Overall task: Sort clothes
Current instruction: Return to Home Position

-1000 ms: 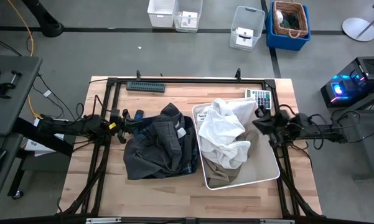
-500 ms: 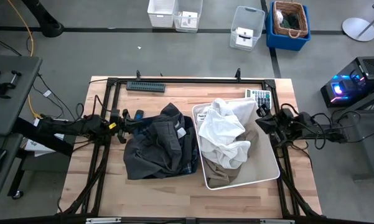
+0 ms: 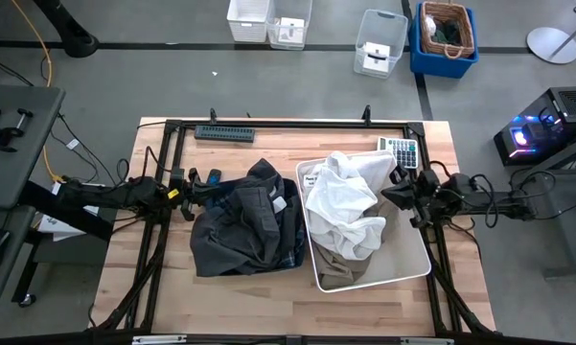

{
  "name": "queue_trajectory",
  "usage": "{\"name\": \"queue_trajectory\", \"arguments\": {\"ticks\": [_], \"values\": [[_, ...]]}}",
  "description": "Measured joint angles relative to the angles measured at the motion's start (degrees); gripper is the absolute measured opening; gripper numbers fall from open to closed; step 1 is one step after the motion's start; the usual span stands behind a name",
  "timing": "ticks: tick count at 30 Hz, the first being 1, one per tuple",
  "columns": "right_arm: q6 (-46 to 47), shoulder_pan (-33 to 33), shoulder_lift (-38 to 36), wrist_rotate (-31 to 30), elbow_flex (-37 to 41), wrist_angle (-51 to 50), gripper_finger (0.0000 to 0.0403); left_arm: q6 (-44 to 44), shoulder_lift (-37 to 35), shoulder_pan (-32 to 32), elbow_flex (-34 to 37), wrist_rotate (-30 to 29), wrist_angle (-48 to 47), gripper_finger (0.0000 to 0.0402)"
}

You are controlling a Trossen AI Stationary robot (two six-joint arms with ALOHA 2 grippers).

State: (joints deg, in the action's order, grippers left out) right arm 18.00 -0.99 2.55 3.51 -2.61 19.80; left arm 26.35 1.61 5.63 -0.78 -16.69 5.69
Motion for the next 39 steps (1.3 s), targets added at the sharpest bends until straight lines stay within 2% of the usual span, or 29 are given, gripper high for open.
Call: {"name": "queue_trajectory", "arguments": {"ticks": [39], "values": [[-0.02,0.0,0.03,-0.01,0.22,0.25,0.0,0.0,0.0,0.0,0.0,-0.02,-0.02,0.0]]}}
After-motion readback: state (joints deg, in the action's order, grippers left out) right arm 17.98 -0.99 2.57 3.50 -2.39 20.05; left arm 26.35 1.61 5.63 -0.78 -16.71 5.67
